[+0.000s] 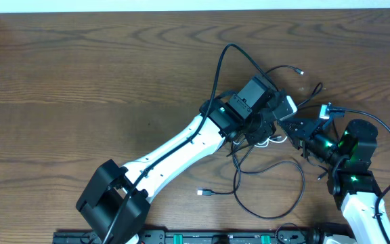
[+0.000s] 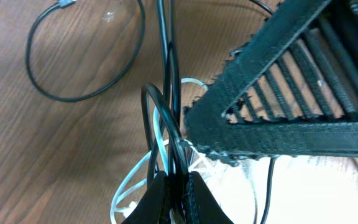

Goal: Untangle cables

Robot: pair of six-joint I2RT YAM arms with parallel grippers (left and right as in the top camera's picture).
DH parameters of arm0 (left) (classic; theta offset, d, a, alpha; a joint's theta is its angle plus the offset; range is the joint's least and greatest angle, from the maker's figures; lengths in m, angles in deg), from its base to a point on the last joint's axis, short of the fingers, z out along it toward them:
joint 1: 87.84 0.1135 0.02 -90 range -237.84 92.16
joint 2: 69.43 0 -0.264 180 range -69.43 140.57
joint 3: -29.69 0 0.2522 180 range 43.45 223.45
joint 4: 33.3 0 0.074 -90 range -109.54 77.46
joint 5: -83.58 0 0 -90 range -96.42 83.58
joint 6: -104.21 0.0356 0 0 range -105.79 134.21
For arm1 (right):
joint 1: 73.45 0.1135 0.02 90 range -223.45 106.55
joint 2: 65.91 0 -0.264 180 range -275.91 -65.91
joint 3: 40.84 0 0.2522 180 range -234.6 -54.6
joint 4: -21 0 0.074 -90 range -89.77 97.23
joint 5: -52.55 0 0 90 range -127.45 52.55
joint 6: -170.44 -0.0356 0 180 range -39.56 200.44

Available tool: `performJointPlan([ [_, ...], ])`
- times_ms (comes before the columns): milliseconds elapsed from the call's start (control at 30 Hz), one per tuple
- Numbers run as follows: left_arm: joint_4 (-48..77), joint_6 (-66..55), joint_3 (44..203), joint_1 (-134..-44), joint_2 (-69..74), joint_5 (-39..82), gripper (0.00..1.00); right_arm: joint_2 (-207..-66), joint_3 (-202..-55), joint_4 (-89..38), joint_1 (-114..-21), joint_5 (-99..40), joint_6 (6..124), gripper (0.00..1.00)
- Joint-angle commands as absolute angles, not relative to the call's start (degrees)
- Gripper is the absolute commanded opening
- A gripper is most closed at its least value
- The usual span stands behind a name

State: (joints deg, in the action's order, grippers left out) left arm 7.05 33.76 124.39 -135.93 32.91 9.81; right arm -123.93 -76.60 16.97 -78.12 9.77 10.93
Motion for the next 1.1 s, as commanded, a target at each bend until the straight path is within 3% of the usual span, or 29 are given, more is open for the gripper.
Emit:
performJointPlan([
  [0,6.90,34.07,124.29,-135.89,33.17,7.87,0.08,-123.67,-77.04,17.08,-77.74,10.65,10.88,0.01],
  [400,6.92,34.04,124.29,-135.25,33.11,4.83,0.08,-123.67,-77.04,4.78,-77.74,-5.09,14.75,0.04],
  [600,6.96,34.04,124.29,-135.25,33.11,4.83,0.08,-123.67,-77.04,6.66,-77.74,-3.28,14.27,0.53],
  [700,6.99,34.02,124.29,-135.25,33.11,4.87,0.08,-123.67,-77.04,8.78,-77.74,-1.83,12.96,0.61],
  [1067,7.12,32.14,124.29,-135.65,33.11,11.63,0.08,-123.67,-77.04,12.93,-77.74,-3.08,4.87,0.61],
])
